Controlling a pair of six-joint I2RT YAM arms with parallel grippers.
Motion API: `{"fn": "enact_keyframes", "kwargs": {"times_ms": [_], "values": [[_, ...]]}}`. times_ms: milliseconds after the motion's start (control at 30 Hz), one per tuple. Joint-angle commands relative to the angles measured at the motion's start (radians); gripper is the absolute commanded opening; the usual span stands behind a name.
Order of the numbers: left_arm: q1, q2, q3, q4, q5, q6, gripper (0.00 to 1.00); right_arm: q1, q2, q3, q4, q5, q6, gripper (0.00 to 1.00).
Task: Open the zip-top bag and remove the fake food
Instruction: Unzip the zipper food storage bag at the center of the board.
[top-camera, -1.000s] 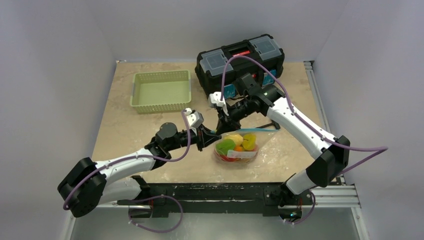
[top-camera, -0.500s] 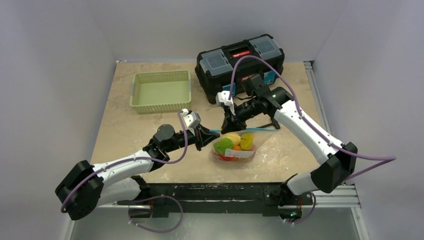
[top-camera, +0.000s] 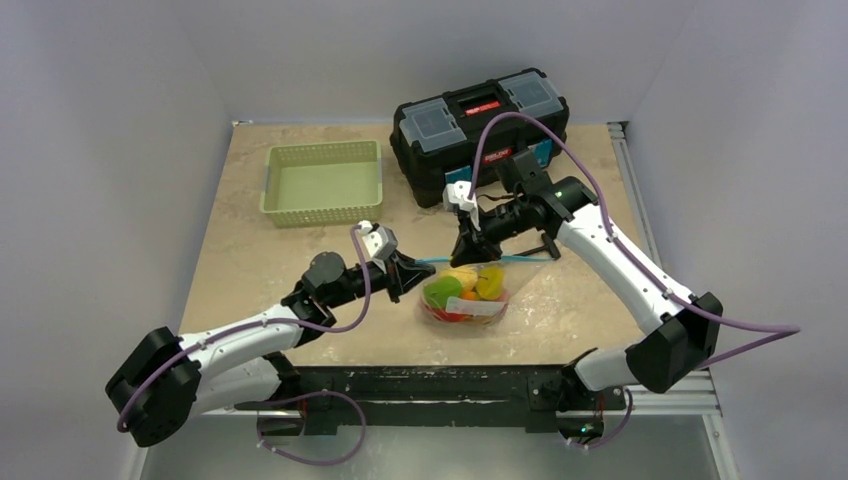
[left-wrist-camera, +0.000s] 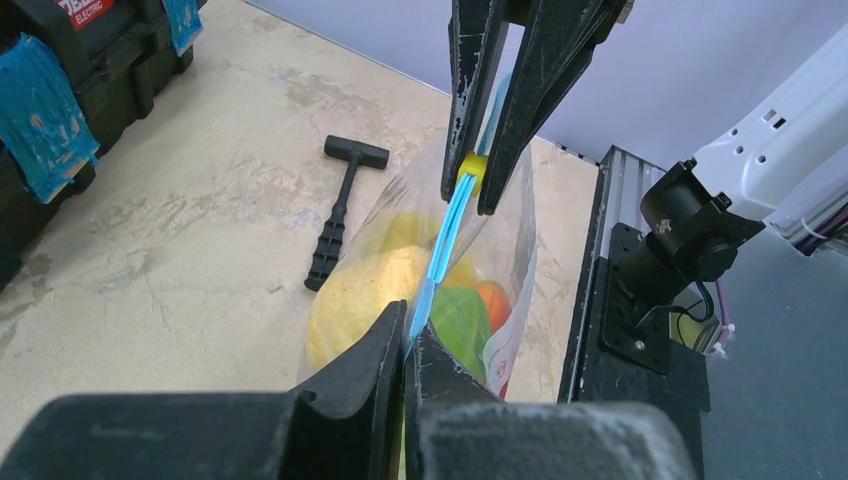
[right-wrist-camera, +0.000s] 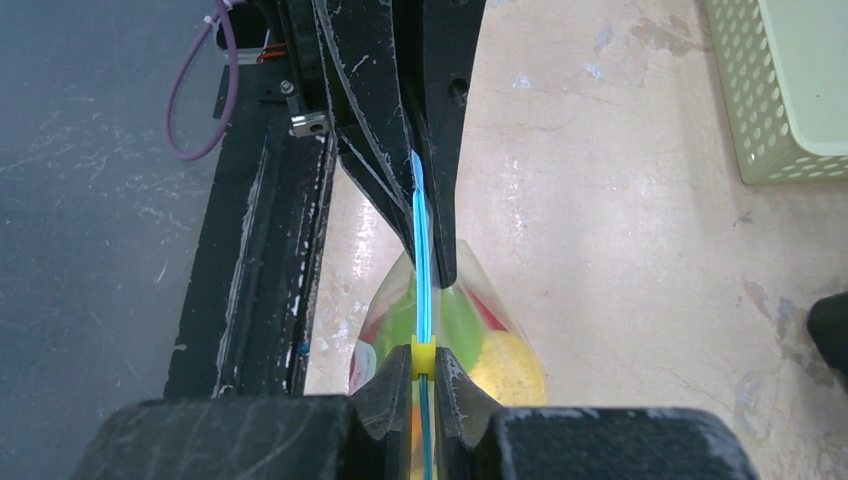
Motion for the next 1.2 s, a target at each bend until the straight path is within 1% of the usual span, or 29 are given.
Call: {"fn": "enact_keyframes", "kwargs": {"times_ms": [0,533,1167], "values": [[0.004,-0.034,-0.011,-0.01,-0.036,0.034,0.0,-0.025,-0.043,-0.002,-0.043,0.006,-0.042,0.0],[0.004,-0.074,-0.019,-0.048,-0.047,0.053,0.0,-0.093,-0.094,-0.037,-0.111,-0.007,-0.147,0.0],[0.004,-0.101,-0.032,-0.06,-0.06,0.063,0.0,-0.16,-0.158,-0.103,-0.125,-0.005,-0.191,0.0]]}}
